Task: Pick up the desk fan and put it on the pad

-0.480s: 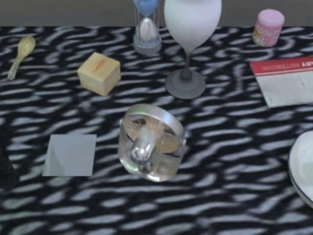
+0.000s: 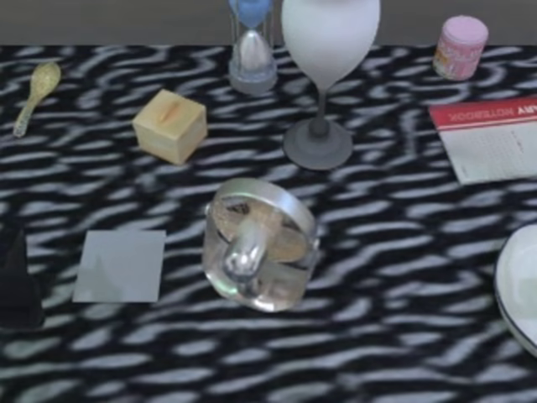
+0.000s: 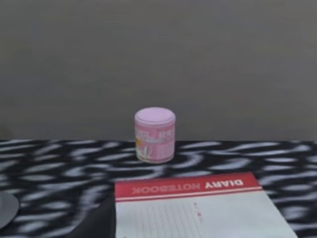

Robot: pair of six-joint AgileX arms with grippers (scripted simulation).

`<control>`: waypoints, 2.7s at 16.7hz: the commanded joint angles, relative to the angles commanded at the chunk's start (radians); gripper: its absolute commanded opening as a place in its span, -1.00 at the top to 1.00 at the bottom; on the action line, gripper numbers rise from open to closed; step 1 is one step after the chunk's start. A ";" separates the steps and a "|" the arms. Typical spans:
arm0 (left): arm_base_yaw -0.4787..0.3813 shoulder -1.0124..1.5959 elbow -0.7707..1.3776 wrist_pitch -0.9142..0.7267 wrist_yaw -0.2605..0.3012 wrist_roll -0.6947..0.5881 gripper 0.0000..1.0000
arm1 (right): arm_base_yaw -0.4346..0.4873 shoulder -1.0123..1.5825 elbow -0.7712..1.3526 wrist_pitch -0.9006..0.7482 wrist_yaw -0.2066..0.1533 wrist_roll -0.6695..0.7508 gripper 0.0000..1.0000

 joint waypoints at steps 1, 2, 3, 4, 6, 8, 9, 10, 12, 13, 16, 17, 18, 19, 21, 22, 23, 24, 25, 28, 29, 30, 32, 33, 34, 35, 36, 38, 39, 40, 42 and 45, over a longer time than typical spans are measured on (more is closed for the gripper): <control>-0.016 0.058 0.044 -0.047 0.000 0.031 -1.00 | 0.000 0.000 0.000 0.000 0.000 0.000 -1.00; -0.033 0.122 0.094 -0.099 0.000 0.065 -1.00 | 0.000 0.000 0.000 0.000 0.000 0.000 -1.00; -0.053 0.192 0.151 -0.154 0.001 0.103 -1.00 | 0.000 0.000 0.000 0.000 0.000 0.000 -1.00; -0.074 0.267 0.214 -0.211 0.001 0.144 -1.00 | 0.000 0.000 0.000 0.000 0.000 0.000 -1.00; -0.119 0.425 0.353 -0.332 0.002 0.231 -1.00 | 0.000 0.000 0.000 0.000 0.000 0.000 -1.00; -0.168 0.596 0.509 -0.458 0.003 0.327 -1.00 | 0.000 0.000 0.000 0.000 0.000 0.000 -1.00; -0.193 0.684 0.592 -0.521 0.003 0.378 -1.00 | 0.000 0.000 0.000 0.000 0.000 0.000 -1.00; -0.220 0.773 0.677 -0.584 0.004 0.429 -1.00 | 0.000 0.000 0.000 0.000 0.000 0.000 -1.00; -0.273 0.953 0.852 -0.708 0.005 0.535 -1.00 | 0.000 0.000 0.000 0.000 0.000 0.000 -1.00; -0.300 1.043 0.942 -0.768 0.006 0.588 -1.00 | 0.000 0.000 0.000 0.000 0.000 0.000 -1.00; -0.379 1.305 1.210 -0.937 0.006 0.748 -1.00 | 0.000 0.000 0.000 0.000 0.000 0.000 -1.00; -0.404 1.389 1.298 -0.989 0.006 0.799 -1.00 | 0.000 0.000 0.000 0.000 0.000 0.000 -1.00; -0.429 1.469 1.383 -1.038 0.006 0.849 -1.00 | 0.000 0.000 0.000 0.000 0.000 0.000 -1.00; -0.452 1.546 1.466 -1.084 0.006 0.897 -1.00 | 0.000 0.000 0.000 0.000 0.000 0.000 -1.00; -0.495 1.689 1.622 -1.166 0.005 0.988 -1.00 | 0.000 0.000 0.000 0.000 0.000 0.000 -1.00; -0.514 1.753 1.694 -1.202 0.005 1.030 -1.00 | 0.000 0.000 0.000 0.000 0.000 0.000 -1.00; -0.532 1.811 1.761 -1.233 0.004 1.068 -1.00 | 0.000 0.000 0.000 0.000 0.000 0.000 -1.00; -0.548 1.864 1.822 -1.261 0.003 1.103 -1.00 | 0.000 0.000 0.000 0.000 0.000 0.000 -1.00; -0.562 1.911 1.876 -1.285 0.002 1.135 -1.00 | 0.000 0.000 0.000 0.000 0.000 0.000 -1.00; -0.591 2.007 1.991 -1.333 0.000 1.201 -1.00 | 0.000 0.000 0.000 0.000 0.000 0.000 -1.00; -0.596 2.022 2.011 -1.340 0.000 1.212 -1.00 | 0.000 0.000 0.000 0.000 0.000 0.000 -1.00; -0.598 2.031 2.021 -1.344 -0.001 1.218 -1.00 | 0.000 0.000 0.000 0.000 0.000 0.000 -1.00; -0.598 2.031 2.021 -1.344 -0.001 1.218 -1.00 | 0.000 0.000 0.000 0.000 0.000 0.000 -1.00; -0.598 2.031 2.021 -1.344 -0.001 1.218 -1.00 | 0.000 0.000 0.000 0.000 0.000 0.000 -1.00; -0.598 2.031 2.021 -1.344 -0.001 1.218 -1.00 | 0.000 0.000 0.000 0.000 0.000 0.000 -1.00; -0.593 2.028 2.019 -1.342 0.000 1.216 -1.00 | 0.000 0.000 0.000 0.000 0.000 0.000 -1.00; -0.594 2.028 2.015 -1.339 0.000 1.217 -1.00 | 0.000 0.000 0.000 0.000 0.000 0.000 -1.00; -0.596 2.025 1.978 -1.305 -0.001 1.219 -1.00 | 0.000 0.000 0.000 0.000 0.000 0.000 -1.00; -0.597 2.023 1.950 -1.279 -0.001 1.219 -1.00 | 0.000 0.000 0.000 0.000 0.000 0.000 -1.00; -0.596 2.021 1.917 -1.250 -0.001 1.219 -1.00 | 0.000 0.000 0.000 0.000 0.000 0.000 -1.00; -0.596 2.017 1.851 -1.189 -0.001 1.219 -1.00 | 0.000 0.000 0.000 0.000 0.000 0.000 -1.00; -0.596 2.014 1.796 -1.136 -0.001 1.219 -1.00 | 0.000 0.000 0.000 0.000 0.000 0.000 -1.00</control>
